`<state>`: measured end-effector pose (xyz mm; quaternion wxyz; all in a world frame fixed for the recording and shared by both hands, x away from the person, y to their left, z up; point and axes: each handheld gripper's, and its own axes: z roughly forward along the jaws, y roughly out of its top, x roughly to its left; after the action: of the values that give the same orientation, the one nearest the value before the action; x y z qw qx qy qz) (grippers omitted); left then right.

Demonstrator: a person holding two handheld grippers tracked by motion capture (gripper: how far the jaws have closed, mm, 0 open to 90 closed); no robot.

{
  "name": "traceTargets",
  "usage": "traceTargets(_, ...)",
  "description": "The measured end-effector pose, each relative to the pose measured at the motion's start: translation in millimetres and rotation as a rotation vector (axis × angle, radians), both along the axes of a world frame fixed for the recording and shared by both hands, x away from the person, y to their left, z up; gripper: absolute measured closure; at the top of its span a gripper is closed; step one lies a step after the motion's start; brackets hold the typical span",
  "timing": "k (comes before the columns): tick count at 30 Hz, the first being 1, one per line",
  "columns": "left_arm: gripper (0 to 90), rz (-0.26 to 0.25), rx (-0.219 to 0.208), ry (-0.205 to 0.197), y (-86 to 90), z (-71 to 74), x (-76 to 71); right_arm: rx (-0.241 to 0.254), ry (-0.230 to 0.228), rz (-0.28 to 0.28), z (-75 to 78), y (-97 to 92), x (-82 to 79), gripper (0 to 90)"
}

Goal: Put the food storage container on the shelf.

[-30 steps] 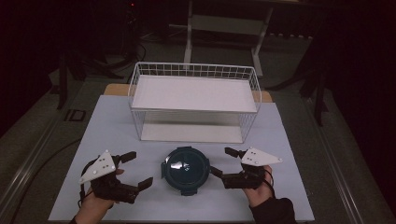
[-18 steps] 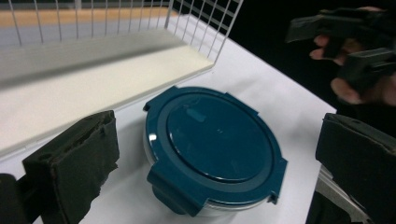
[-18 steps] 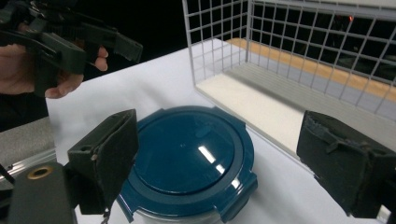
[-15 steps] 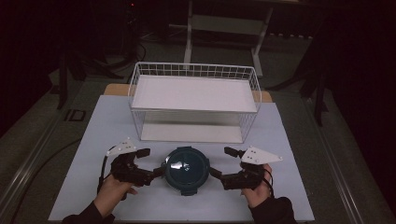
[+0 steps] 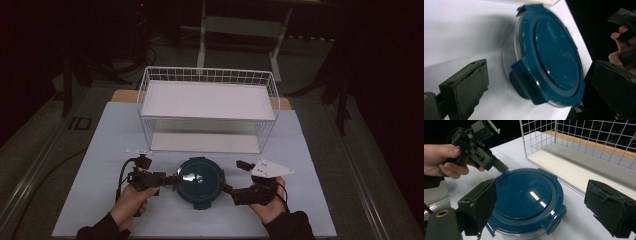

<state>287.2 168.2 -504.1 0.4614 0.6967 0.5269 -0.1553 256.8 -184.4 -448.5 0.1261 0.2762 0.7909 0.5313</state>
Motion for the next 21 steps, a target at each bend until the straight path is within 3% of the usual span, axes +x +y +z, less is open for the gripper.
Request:
traceTargets(3,10.6,0.017,-0.035,0.094,0.8,-5.1,2.0,0.003,0.012,0.004,-2.1,-0.4,0.7,12.8)
traceTargets(6,17.2,0.019,-0.040,0.143,0.5,-8.6,3.2,0.000,0.023,0.004,-3.7,-0.2,0.9,12.9)
traceTargets(12,36.5,0.046,-0.046,0.187,2.5,-11.8,3.4,-0.003,0.022,0.005,-4.4,-0.3,0.8,12.9)
traceTargets(14,36.5,0.046,-0.046,0.187,2.5,-11.8,3.4,-0.004,0.027,0.009,-4.6,-0.3,1.0,13.2)
traceTargets(15,44.2,0.047,-0.081,0.218,7.2,-18.2,4.8,-0.001,0.031,0.008,-5.1,-0.2,1.1,13.3)
traceTargets(17,46.9,0.036,-0.113,0.241,7.7,-21.5,5.4,-0.001,0.030,0.008,-5.3,0.3,1.1,13.4)
traceTargets(21,50.0,0.016,-0.132,0.263,4.0,-24.2,6.1,-0.006,0.034,0.008,-5.8,0.6,2.1,13.5)
